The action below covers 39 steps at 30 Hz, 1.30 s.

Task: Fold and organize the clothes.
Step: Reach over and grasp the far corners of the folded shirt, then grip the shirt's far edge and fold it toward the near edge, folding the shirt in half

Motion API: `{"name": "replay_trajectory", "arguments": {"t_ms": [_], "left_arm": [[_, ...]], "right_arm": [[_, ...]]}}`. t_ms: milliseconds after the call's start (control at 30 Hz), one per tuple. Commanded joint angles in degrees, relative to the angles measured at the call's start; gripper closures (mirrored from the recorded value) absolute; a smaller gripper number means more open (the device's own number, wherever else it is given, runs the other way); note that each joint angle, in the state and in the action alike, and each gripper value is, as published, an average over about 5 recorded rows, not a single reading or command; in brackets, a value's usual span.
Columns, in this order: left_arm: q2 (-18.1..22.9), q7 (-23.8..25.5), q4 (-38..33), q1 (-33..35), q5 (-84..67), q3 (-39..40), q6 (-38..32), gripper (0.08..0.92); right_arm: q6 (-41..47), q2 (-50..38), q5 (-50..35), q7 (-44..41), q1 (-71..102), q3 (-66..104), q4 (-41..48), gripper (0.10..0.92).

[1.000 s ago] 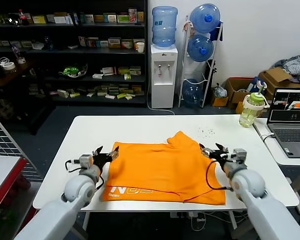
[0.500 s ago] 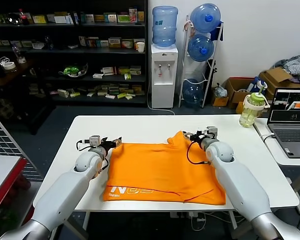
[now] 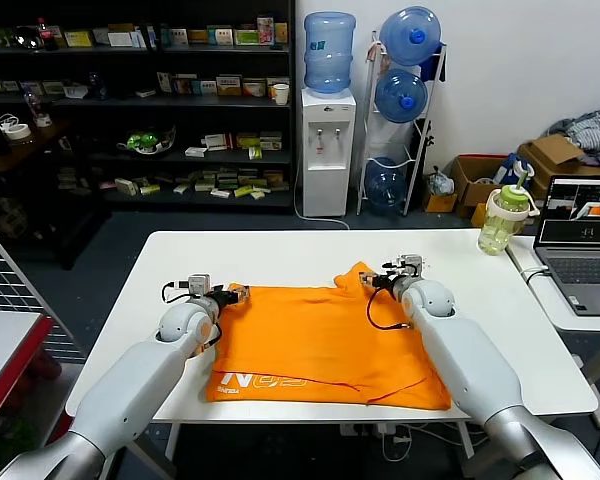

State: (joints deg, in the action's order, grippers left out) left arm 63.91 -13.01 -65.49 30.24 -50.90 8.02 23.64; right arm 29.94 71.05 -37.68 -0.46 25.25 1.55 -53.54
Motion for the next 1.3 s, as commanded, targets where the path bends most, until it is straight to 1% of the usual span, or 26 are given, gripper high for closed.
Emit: {"name": "replay_trajectory", "arguments": {"t_ms": [33, 433, 600, 667, 733, 800, 900, 1067, 1300], "left_arm": [[0.3, -0.4, 0.1, -1.0, -0.6, 1.2, 1.7, 0.360], [0.7, -0.7, 0.3, -0.9, 0.1, 1.2, 0.4, 0.706], [0.7, -0.7, 0.3, -0.8, 0.9, 1.1, -0.7, 0.850], [0.7, -0.8, 0.1, -0.6, 1.2, 0.9, -1.0, 0.887], [0.6, -0.9, -0.5, -0.3, 1.2, 0.4, -1.3, 0.906], [0.4, -1.0, -1.7, 0.3, 1.2, -0.4, -1.5, 0.906], [-0.7, -1.6, -5.6, 2.0, 0.9, -1.7, -1.5, 0.906], [-4.3, -3.3, -16.2, 7.8, -0.7, -4.2, -1.2, 0.906], [-11.0, -4.7, -30.7, 18.2, -3.2, -7.7, -1.0, 0.906]], "right_arm": [[1.9, 0.9, -0.1, -1.0, -1.2, -0.7, 2.3, 0.348], [-0.5, 0.5, -0.6, -1.4, -0.4, -0.8, 0.8, 0.694], [-2.9, 0.1, -1.2, -1.5, 0.2, -0.4, -0.5, 0.842], [-4.2, 0.0, -1.4, -1.5, 0.4, -0.2, -0.9, 0.883], [-5.5, -0.4, -1.9, -1.4, 0.8, 0.1, -1.7, 0.898], [-6.3, -1.1, -2.7, -1.0, 1.6, 0.4, -3.6, 0.901], [-6.2, -3.3, -4.6, 0.2, 3.7, 0.9, -9.3, 0.901], [-3.2, -8.5, -9.2, 3.4, 9.2, 2.1, -20.2, 0.901], [0.3, -17.0, -15.3, 6.8, 20.9, 6.4, -34.7, 0.901]]}}
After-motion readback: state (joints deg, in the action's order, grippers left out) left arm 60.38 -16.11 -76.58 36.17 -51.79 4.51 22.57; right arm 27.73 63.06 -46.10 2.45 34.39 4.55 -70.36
